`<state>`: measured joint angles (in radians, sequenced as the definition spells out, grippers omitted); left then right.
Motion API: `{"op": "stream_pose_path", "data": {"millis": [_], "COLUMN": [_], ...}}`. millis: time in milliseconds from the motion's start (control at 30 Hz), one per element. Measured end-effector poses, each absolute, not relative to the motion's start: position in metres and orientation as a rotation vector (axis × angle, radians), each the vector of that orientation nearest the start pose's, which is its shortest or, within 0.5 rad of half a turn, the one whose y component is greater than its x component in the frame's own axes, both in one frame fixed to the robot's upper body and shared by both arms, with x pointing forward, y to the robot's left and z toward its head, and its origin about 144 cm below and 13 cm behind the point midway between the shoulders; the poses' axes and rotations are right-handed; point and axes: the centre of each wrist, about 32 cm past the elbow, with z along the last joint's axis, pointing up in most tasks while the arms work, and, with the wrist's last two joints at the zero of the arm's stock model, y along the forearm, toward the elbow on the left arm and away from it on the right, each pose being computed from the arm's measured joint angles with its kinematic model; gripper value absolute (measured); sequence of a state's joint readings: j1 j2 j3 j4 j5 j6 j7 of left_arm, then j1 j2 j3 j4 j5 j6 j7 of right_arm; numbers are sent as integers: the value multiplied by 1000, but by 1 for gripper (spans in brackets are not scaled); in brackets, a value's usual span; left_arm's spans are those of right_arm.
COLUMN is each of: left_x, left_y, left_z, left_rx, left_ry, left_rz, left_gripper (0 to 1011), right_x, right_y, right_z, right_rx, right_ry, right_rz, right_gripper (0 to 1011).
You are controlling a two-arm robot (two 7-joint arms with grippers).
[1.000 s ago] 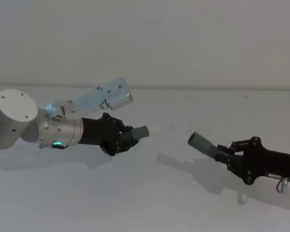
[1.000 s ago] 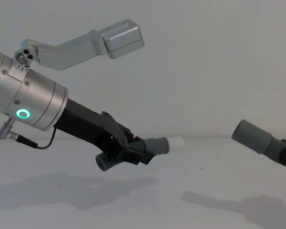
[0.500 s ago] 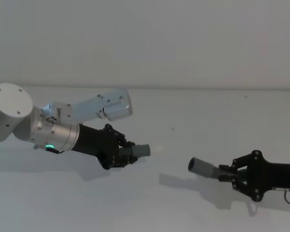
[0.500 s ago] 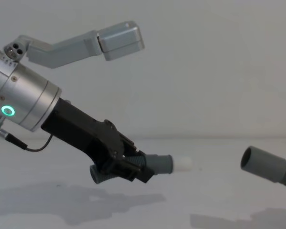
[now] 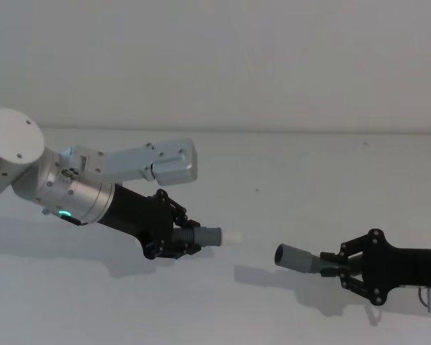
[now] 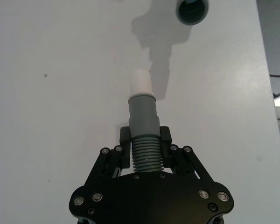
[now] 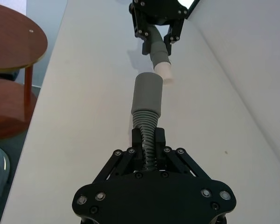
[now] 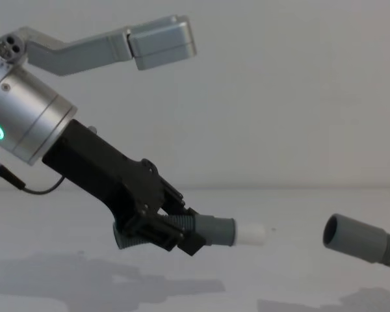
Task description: Use both hands to pick up one end of the pipe from the table, align the ends, and insert them.
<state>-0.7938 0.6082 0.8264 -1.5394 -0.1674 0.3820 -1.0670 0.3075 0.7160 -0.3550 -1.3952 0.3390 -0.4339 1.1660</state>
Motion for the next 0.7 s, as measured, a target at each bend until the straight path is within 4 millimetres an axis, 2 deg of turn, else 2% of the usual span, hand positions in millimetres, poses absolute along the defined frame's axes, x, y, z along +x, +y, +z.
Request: {"op": "stream_pose_path", "data": {"millis": [367,700], "left_x": [563,561], "left_y": [205,203], "left_z": [1338,1342], "left_rx": [761,768], "left_ry": [-275,-285], "left_rz": [51,37], "left_gripper": [348,348], "right_x": [521,522], "right_y": [-367,-363], "right_z": [1209,1205], "right_rx": [-311,-319], "right_ry": [-498,-506], "right_rz": [-156,-166], "right_gripper": [132,132]}}
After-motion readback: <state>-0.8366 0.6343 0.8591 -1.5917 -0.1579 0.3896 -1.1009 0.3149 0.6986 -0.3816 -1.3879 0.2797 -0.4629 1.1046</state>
